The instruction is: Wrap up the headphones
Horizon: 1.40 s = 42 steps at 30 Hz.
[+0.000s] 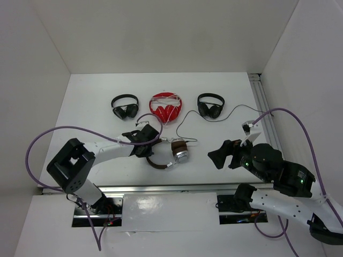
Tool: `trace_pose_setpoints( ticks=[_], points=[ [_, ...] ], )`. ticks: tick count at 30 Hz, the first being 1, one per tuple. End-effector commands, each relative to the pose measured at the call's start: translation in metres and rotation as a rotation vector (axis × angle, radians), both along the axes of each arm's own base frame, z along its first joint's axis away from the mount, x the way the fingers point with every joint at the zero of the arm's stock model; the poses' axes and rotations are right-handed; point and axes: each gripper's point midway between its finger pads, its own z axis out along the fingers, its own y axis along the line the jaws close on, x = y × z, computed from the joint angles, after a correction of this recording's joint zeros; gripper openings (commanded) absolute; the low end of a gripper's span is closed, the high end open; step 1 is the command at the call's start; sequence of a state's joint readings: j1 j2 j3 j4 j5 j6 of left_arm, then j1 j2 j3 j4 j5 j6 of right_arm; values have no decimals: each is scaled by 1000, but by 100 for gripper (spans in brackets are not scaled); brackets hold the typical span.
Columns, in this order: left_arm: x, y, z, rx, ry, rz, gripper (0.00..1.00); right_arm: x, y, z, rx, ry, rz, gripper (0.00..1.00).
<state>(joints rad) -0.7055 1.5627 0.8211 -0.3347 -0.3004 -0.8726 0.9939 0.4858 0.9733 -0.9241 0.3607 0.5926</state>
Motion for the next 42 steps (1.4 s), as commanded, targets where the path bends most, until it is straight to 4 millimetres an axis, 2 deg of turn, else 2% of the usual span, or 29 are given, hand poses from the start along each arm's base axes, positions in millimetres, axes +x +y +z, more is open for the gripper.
trace_pose_setpoints(
  ticks=[1, 6, 10, 11, 14, 15, 16, 18, 19, 20, 23, 24, 26, 27, 28, 30, 31, 32, 35, 36, 39, 42],
  points=[
    [-28, 16, -25, 69, 124, 25, 2, 6, 5, 9, 29, -33, -4, 99],
    [-33, 7, -5, 37, 104, -30, 0, 6, 6, 8, 21, -28, -4, 99],
    [-38, 17, 33, 16, 53, -24, 0, 6, 5, 9, 30, -34, -4, 99],
    [-33, 14, 61, -26, -10, -20, 0, 5, 3, 11, 38, -39, -4, 99],
    [-41, 35, 103, 6, -70, 1, 0, 0, 4, 22, 91, -64, 18, 99],
    [-38, 38, 139, -43, -152, 14, 0, -2, 5, 27, 115, -75, 30, 99],
    [-38, 44, 156, -46, -188, 27, 0, -6, 7, 33, 148, -85, 57, 99],
    [-40, 67, 205, -37, -292, 78, 0, -11, 13, 50, 244, -139, 95, 99],
    [-38, 79, 223, -14, -339, 110, 0, -14, 20, 45, 262, -139, 130, 99],
    [-41, 89, 249, -5, -371, 121, 0, -14, 24, 60, 323, -191, 150, 99],
    [-42, 107, 289, 36, -433, 158, 0, -7, 42, 51, 335, -217, 179, 99],
    [-46, 114, 313, 30, -459, 159, 0, -2, 49, 60, 369, -256, 182, 99],
    [-46, 116, 332, 36, -472, 156, 0, 8, 68, 45, 349, -255, 198, 99],
    [-47, 117, 341, 33, -485, 148, 0, 14, 76, 59, 390, -314, 201, 99],
    [-49, 120, 362, 6, -520, 147, 0, 17, 84, 59, 392, -329, 215, 99],
    [-54, 116, 376, -41, -539, 107, 0, 29, 103, 45, 334, -349, 240, 99],
    [-56, 116, 388, -70, -565, 101, 0, 34, 109, 51, 341, -376, 242, 99],
    [-58, 114, 392, -88, -567, 79, 0, 46, 116, 37, 290, -356, 213, 99],
    [-64, 114, 403, -115, -591, 53, 0, 60, 124, 36, 232, -370, 192, 99],
    [-67, 115, 404, -128, -593, 47, 0, 67, 127, 29, 194, -363, 175, 99],
    [-70, 120, 403, -116, -601, 43, 0, 78, 121, 18, 135, -349, 118, 99],
    [-70, 123, 397, -101, -588, 49, 0, 77, 114, 26, 137, -367, 103, 98]
  ],
)
